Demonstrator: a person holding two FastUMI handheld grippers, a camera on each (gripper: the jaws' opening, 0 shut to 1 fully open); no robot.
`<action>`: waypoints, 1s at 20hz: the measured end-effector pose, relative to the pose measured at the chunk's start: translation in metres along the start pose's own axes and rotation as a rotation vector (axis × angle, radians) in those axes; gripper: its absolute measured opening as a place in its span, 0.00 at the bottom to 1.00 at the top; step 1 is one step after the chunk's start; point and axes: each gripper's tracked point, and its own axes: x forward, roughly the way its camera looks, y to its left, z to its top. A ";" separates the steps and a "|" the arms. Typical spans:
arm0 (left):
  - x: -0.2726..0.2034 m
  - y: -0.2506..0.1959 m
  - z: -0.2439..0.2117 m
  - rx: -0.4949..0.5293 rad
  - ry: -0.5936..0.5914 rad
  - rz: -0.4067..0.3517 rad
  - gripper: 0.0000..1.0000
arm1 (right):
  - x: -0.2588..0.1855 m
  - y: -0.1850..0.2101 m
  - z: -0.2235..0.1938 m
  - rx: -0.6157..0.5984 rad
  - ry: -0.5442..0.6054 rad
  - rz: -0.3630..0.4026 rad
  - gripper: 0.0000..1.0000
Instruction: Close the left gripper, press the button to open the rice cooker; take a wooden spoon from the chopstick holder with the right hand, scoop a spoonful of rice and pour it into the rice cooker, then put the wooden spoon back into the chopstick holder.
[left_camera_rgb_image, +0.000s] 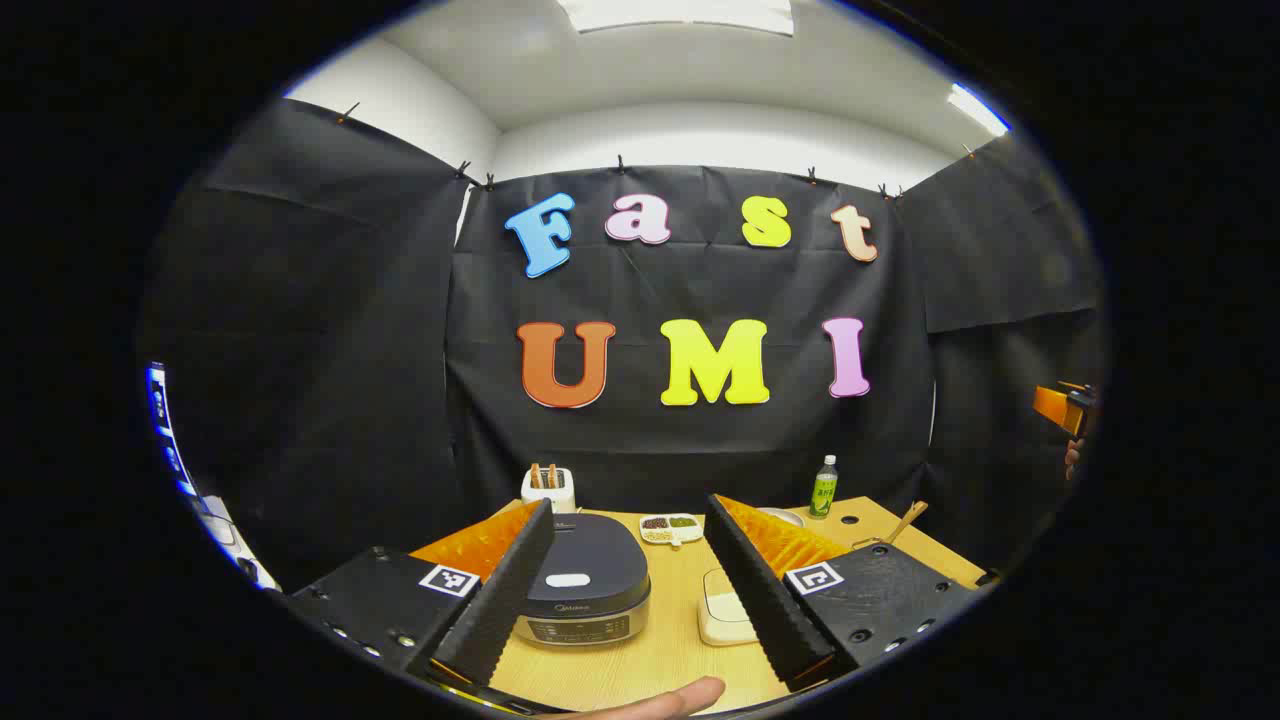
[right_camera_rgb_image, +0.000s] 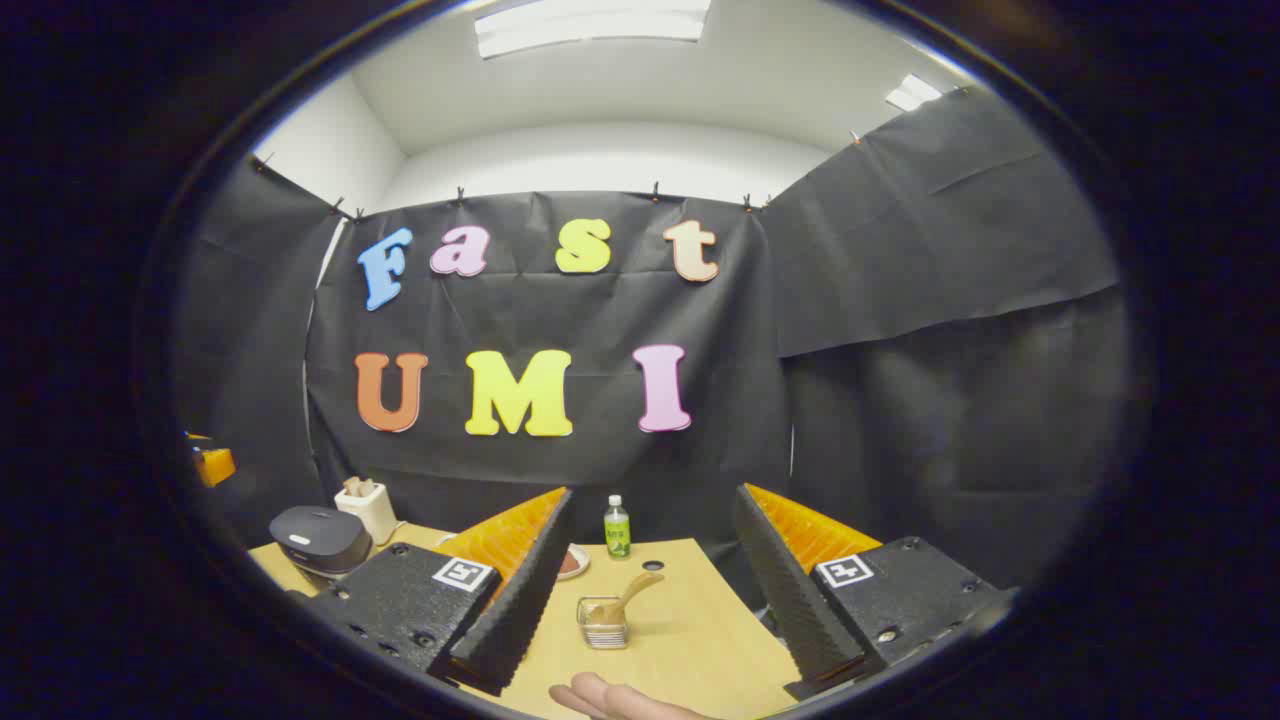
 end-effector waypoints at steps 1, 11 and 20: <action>0.000 -0.001 0.001 -0.008 0.007 -0.003 0.96 | -0.002 0.001 0.002 -0.003 -0.003 0.005 1.00; -0.001 -0.003 0.004 0.022 0.034 -0.008 0.96 | -0.007 -0.011 0.016 -0.012 -0.034 -0.011 1.00; 0.015 -0.014 -0.009 0.025 0.077 -0.046 0.58 | -0.005 -0.027 -0.006 0.017 -0.024 0.004 0.93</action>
